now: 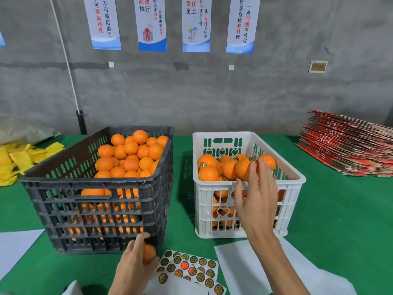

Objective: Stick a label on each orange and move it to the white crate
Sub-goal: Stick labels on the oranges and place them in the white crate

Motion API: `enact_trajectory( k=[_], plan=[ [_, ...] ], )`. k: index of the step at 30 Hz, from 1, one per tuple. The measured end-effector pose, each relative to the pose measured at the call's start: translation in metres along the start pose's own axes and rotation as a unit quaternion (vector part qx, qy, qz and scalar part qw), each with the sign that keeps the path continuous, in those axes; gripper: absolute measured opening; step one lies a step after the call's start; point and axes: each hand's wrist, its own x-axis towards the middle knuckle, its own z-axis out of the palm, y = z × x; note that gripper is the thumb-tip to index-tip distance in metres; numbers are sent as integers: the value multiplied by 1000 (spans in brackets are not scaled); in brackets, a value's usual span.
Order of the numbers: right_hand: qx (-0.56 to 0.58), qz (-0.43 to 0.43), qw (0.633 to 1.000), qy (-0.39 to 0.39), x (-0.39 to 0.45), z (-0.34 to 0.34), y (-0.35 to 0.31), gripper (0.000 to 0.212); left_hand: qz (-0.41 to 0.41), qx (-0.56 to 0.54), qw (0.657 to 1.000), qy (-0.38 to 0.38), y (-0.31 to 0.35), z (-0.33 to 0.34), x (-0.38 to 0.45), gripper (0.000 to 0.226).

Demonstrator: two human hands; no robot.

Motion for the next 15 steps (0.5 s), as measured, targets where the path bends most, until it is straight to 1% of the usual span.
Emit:
enact_trajectory(
  k=[2, 4, 6, 8, 11, 13, 15],
  plan=[
    [-14, 22, 999, -43, 3, 1, -2, 64, -14, -35, 998, 43, -3, -1, -5, 51],
    [-33, 63, 993, -91, 15, 1, -1, 75, -19, -74, 995, 67, -6, -2, -11, 47],
    [-39, 74, 991, -107, 24, 1, -3, 73, -10, -106, 992, 72, -9, -2, -17, 48],
    [-12, 23, 996, -88, 20, 3, -8, 62, 5, -130, 989, 77, -10, -2, -22, 47],
    [84, -97, 990, -60, -12, 13, -23, 38, 7, -187, 980, 73, -11, 2, -29, 39],
    [133, -164, 975, -66, -43, 21, -32, 29, -2, -233, 970, 65, -11, 3, -35, 32],
    [166, -206, 959, -104, -74, 25, -40, 25, 1, -259, 963, 66, -10, 5, -39, 20]
  ],
)
